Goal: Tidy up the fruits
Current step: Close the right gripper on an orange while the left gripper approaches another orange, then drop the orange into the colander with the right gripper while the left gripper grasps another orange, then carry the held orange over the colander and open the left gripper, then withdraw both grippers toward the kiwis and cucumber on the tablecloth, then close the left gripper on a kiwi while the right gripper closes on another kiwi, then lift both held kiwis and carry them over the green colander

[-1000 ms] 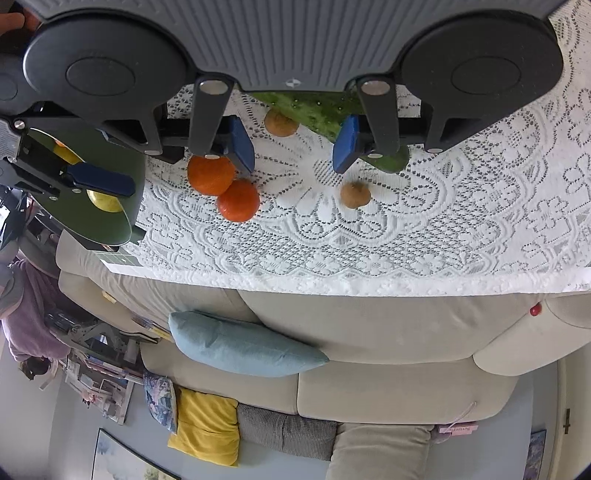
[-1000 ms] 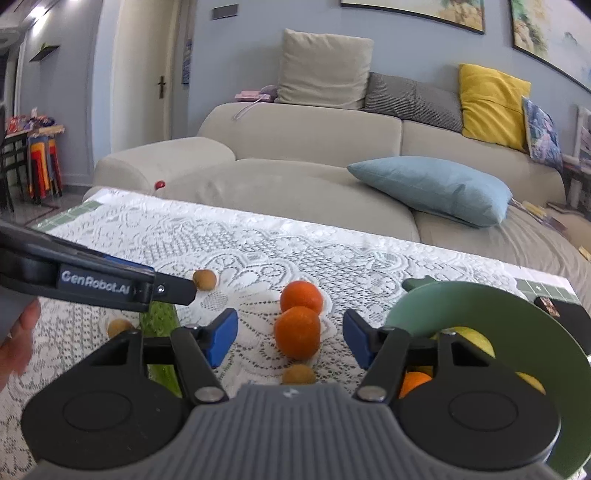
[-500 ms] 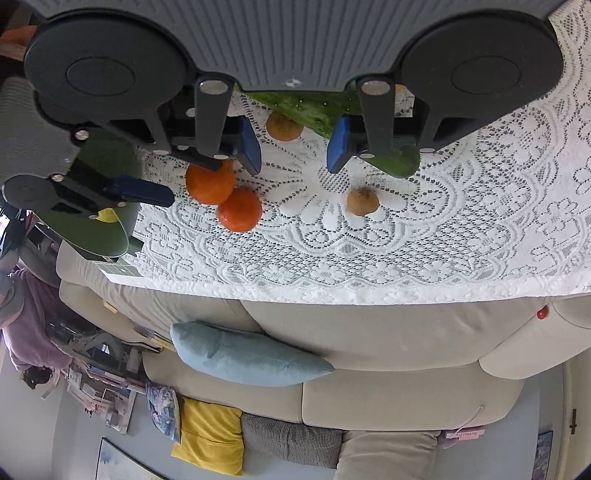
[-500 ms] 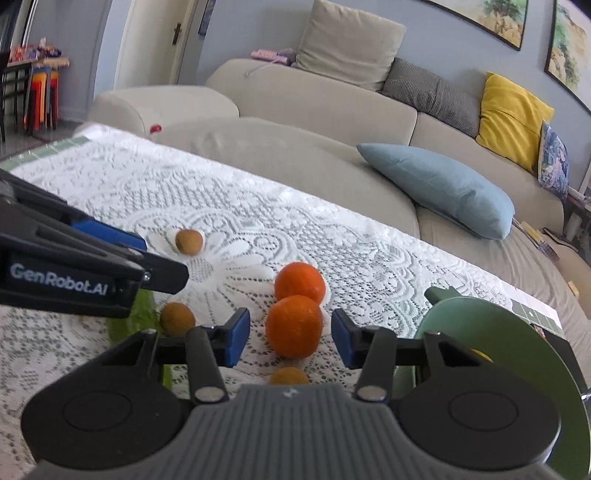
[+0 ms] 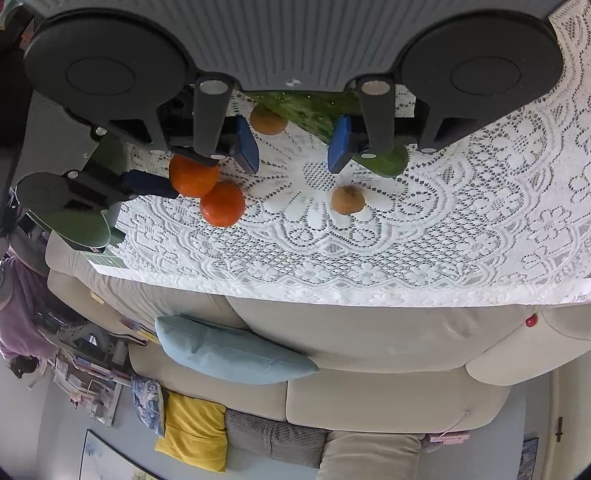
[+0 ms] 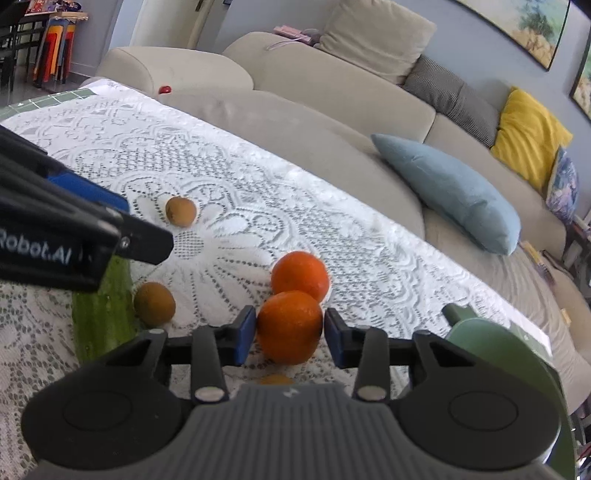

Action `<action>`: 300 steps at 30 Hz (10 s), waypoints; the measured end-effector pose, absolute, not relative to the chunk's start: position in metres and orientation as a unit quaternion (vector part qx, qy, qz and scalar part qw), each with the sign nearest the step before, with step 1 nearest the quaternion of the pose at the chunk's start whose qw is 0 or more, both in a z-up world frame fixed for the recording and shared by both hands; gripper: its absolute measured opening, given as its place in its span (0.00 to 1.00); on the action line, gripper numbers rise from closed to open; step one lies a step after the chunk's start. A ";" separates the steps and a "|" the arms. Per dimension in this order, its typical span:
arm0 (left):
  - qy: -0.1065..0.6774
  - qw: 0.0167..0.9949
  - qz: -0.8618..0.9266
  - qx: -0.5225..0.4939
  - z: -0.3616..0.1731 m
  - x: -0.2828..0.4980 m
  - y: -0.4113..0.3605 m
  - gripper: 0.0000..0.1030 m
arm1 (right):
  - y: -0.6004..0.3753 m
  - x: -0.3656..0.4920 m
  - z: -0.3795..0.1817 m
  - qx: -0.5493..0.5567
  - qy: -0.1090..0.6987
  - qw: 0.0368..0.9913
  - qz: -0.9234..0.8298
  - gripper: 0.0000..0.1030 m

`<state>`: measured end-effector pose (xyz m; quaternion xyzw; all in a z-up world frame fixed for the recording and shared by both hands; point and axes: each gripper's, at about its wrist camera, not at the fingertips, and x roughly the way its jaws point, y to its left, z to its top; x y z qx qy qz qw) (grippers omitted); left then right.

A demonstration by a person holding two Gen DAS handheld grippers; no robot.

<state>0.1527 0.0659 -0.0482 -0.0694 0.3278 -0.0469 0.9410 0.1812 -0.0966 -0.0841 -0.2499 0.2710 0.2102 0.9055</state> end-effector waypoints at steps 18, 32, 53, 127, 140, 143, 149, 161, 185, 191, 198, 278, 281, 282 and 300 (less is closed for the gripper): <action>0.308 0.948 -0.060 -0.057 -0.041 0.149 0.058 0.50 | -0.119 0.166 -0.051 -0.177 0.237 0.926 0.233 0.33; 0.321 0.942 -0.095 -0.014 -0.038 0.167 0.026 0.50 | -0.207 0.162 0.010 0.008 0.216 0.949 0.229 0.33; 0.358 0.927 -0.102 0.036 -0.064 0.229 -0.017 0.61 | -0.284 0.182 -0.025 0.047 0.346 0.919 0.185 0.33; 0.469 0.839 -0.258 0.103 -0.023 0.178 -0.149 0.47 | -0.328 0.181 -0.031 0.155 0.305 0.933 0.114 0.74; 0.459 0.841 -0.258 0.121 -0.025 0.172 -0.154 0.62 | -0.325 0.181 -0.032 0.148 0.310 0.931 0.120 0.75; 0.452 0.845 -0.262 0.117 -0.022 0.170 -0.152 0.70 | -0.323 0.182 -0.033 0.145 0.313 0.931 0.121 0.76; 0.420 0.864 -0.259 0.100 -0.007 0.149 -0.136 0.70 | -0.318 0.180 -0.032 0.136 0.305 0.933 0.131 0.76; 0.323 0.930 -0.176 0.029 0.012 0.097 -0.054 0.71 | -0.292 0.151 -0.012 0.127 0.206 0.956 0.168 0.76; 0.278 0.959 -0.011 -0.049 -0.022 0.064 0.064 0.62 | -0.186 0.108 -0.028 0.032 0.234 0.930 0.282 0.57; 0.294 0.954 -0.011 -0.049 -0.034 0.058 0.076 0.55 | -0.172 0.104 -0.039 -0.016 0.240 0.929 0.283 0.56; 0.320 0.946 -0.030 -0.046 -0.051 0.052 0.080 0.49 | -0.163 0.110 -0.055 -0.035 0.267 0.919 0.288 0.52; 0.297 0.953 -0.007 -0.055 -0.029 0.081 0.053 0.27 | -0.174 0.109 -0.031 -0.074 0.190 0.959 0.199 0.18; 0.295 0.954 -0.019 -0.047 -0.023 0.084 0.039 0.27 | -0.186 0.112 -0.025 -0.061 0.198 0.962 0.180 0.18; 0.293 0.955 -0.026 -0.045 -0.021 0.084 0.035 0.27 | -0.191 0.113 -0.023 -0.055 0.203 0.962 0.175 0.18; 0.310 0.928 -0.206 -0.024 -0.006 0.131 -0.070 0.27 | -0.283 0.143 -0.025 0.068 0.279 0.949 0.133 0.18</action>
